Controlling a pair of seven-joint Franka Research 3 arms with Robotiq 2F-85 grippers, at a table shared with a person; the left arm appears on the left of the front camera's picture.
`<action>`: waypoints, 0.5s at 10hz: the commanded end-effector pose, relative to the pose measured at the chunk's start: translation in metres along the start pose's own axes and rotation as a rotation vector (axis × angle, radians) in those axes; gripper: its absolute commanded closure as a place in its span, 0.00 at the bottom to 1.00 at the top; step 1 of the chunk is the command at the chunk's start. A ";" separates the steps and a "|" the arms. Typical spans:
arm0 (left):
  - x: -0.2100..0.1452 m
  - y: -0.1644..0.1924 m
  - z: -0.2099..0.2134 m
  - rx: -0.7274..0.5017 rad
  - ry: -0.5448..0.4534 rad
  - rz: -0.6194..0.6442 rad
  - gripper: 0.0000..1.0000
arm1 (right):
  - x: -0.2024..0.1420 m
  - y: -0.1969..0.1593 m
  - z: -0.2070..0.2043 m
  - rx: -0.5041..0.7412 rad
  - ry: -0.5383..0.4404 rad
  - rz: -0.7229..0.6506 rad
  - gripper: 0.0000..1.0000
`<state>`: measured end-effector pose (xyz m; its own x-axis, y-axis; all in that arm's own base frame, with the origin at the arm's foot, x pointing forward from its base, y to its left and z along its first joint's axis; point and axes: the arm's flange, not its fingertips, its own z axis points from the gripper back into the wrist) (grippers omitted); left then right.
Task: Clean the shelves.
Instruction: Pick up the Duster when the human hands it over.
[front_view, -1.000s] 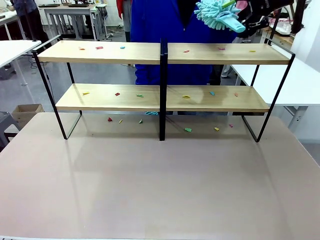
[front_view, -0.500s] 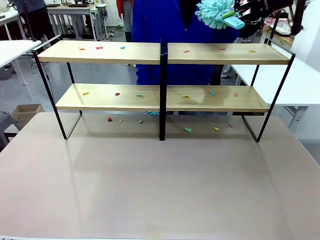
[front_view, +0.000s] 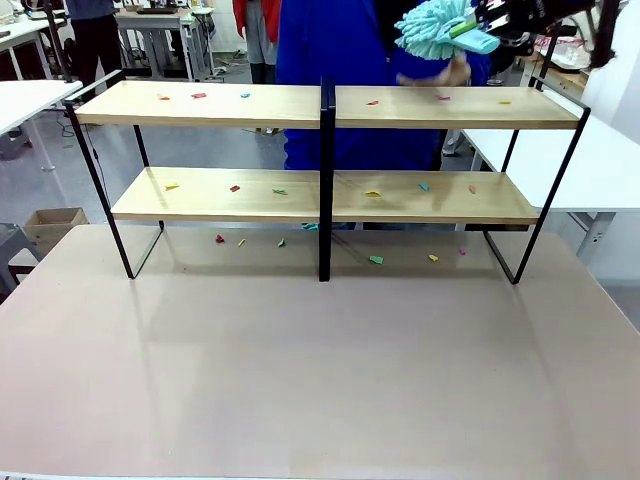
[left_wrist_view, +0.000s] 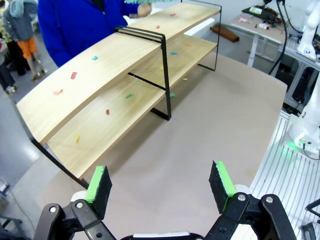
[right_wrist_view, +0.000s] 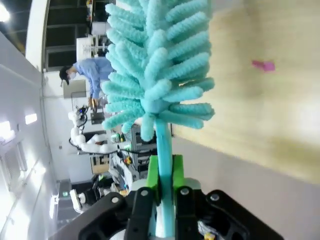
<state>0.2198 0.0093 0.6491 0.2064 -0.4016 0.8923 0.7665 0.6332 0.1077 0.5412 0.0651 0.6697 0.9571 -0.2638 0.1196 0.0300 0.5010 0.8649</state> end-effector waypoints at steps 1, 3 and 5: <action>0.001 0.000 0.000 0.000 0.001 0.000 0.00 | -0.038 0.021 0.056 -0.033 0.103 0.059 1.00; 0.001 0.000 0.000 0.000 0.001 0.000 0.00 | -0.090 0.033 0.112 -0.138 0.208 0.146 1.00; 0.001 0.000 0.000 0.000 0.001 0.000 0.00 | -0.144 0.026 0.168 -0.209 0.226 0.276 1.00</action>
<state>0.2192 0.0089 0.6498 0.2047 -0.4031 0.8920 0.7657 0.6337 0.1106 0.3685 -0.0068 0.7620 0.9910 0.0403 0.1274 -0.1218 0.6650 0.7368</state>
